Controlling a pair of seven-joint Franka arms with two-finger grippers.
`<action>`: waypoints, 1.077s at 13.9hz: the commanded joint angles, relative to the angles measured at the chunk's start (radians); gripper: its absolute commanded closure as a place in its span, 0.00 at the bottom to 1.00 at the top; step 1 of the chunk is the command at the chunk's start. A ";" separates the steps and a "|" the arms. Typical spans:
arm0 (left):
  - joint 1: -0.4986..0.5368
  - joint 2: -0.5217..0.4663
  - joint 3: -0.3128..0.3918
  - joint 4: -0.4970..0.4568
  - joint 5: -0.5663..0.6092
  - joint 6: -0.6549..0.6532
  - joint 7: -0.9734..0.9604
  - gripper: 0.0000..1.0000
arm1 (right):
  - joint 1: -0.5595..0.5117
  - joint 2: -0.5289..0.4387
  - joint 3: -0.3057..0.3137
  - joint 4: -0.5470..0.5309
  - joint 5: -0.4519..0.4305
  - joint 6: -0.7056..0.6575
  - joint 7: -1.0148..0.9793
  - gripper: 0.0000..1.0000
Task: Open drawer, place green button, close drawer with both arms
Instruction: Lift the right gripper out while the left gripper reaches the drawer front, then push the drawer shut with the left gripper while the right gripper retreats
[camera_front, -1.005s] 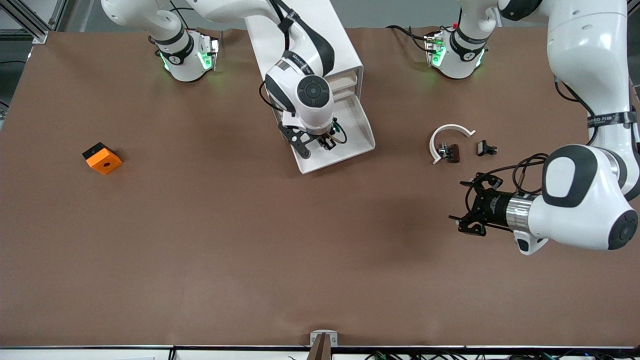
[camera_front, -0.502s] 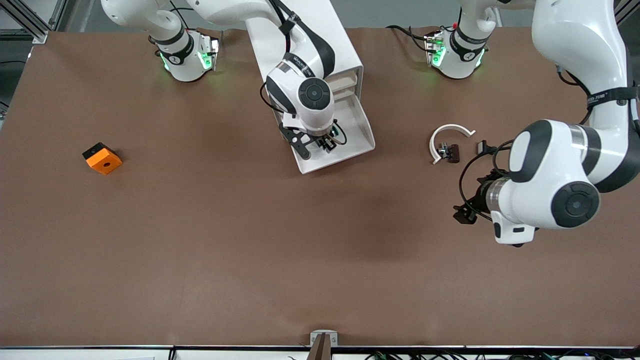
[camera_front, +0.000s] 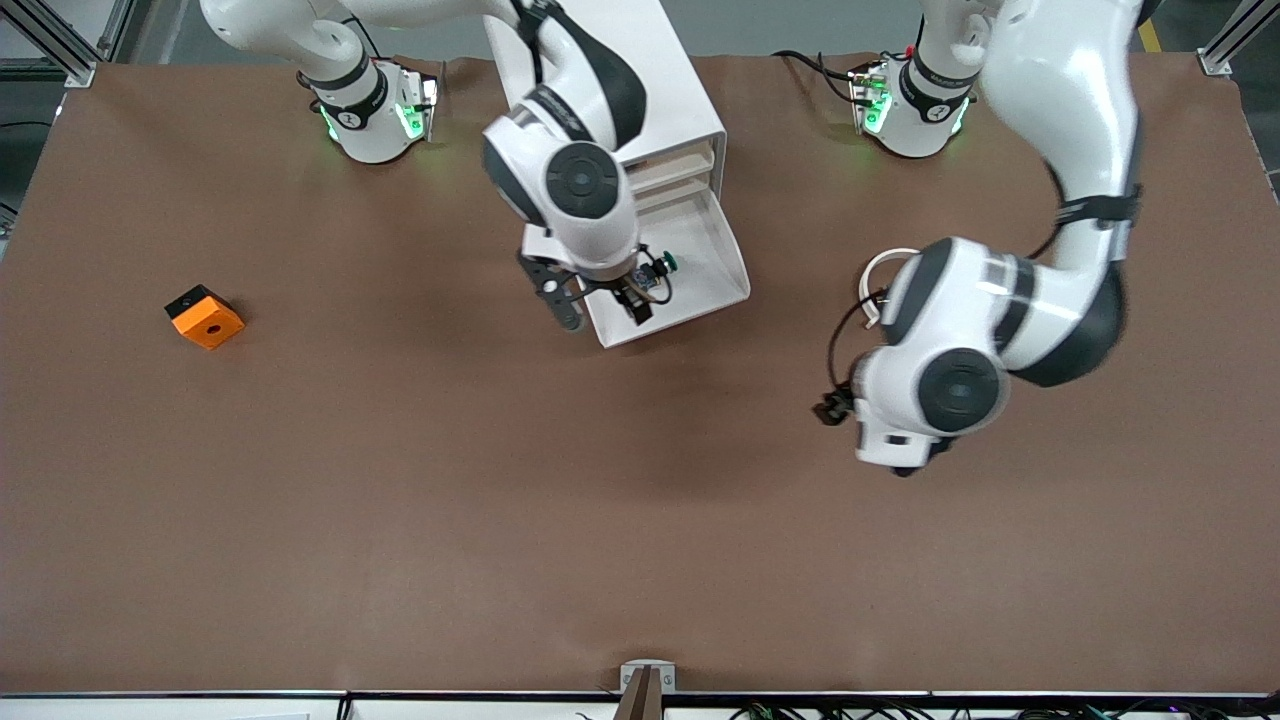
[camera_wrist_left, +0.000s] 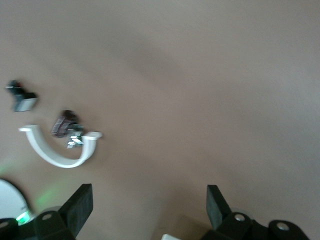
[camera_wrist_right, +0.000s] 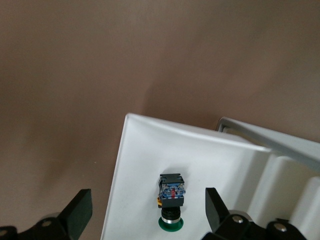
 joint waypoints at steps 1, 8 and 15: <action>-0.030 -0.029 -0.025 -0.105 0.024 0.106 0.019 0.00 | -0.108 -0.074 0.011 0.026 0.005 -0.118 -0.186 0.00; -0.032 -0.040 -0.170 -0.343 0.026 0.407 0.020 0.00 | -0.430 -0.304 0.012 -0.080 -0.050 -0.287 -0.940 0.00; -0.084 0.017 -0.245 -0.368 0.024 0.405 0.085 0.00 | -0.639 -0.422 0.011 -0.152 -0.116 -0.285 -1.391 0.00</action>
